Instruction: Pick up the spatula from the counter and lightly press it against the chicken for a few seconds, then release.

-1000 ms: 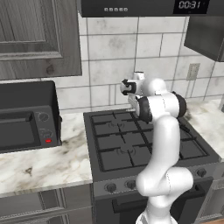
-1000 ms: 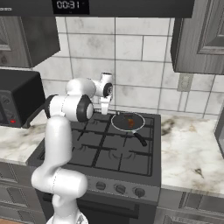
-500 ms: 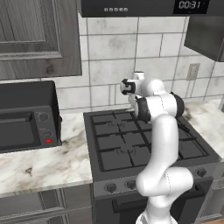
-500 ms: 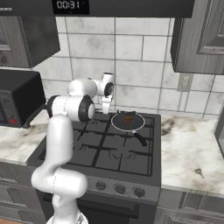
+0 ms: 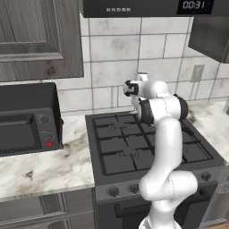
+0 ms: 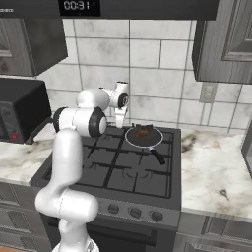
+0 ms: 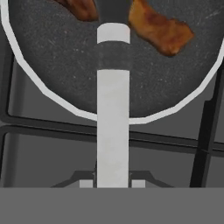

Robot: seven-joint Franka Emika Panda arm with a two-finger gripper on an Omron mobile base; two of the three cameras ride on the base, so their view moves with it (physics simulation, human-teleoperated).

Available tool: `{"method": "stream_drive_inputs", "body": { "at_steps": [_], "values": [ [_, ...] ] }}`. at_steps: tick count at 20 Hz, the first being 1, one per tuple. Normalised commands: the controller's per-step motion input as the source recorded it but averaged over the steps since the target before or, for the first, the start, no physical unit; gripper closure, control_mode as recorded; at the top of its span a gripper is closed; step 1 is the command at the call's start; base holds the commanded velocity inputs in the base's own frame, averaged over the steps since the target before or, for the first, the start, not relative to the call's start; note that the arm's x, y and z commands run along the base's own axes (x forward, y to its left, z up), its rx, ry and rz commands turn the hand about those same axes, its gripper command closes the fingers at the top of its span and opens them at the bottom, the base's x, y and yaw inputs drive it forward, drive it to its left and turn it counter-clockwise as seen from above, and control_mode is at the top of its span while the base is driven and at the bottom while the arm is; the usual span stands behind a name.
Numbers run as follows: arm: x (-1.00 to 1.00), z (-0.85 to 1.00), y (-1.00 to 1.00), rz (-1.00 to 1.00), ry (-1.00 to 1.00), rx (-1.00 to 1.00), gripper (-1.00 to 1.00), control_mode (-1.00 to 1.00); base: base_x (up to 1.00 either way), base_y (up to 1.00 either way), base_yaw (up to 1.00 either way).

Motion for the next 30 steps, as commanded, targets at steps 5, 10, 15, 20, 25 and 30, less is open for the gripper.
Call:
{"method": "stream_drive_inputs", "body": {
  "at_steps": [5,10,15,20,25,30],
  "values": [
    [-0.22,-0.01,0.00,0.00,0.00,0.04,1.00,-1.00,0.00,0.00,0.00],
    [-0.24,-0.03,0.00,0.00,0.00,0.03,1.00,-1.00,0.00,0.00,0.00],
    [-0.20,-0.03,0.00,0.00,0.00,0.03,1.00,-1.00,0.00,0.00,0.00],
    [-0.08,-0.06,0.00,0.00,0.00,0.02,1.00,-1.00,0.00,0.00,0.00],
    [-0.04,-0.03,0.00,0.00,0.00,0.00,1.00,-1.00,0.00,0.00,0.00],
    [-0.57,0.27,0.00,0.00,-0.12,0.00,1.00,-1.00,0.00,0.00,0.00]
  ]
}}
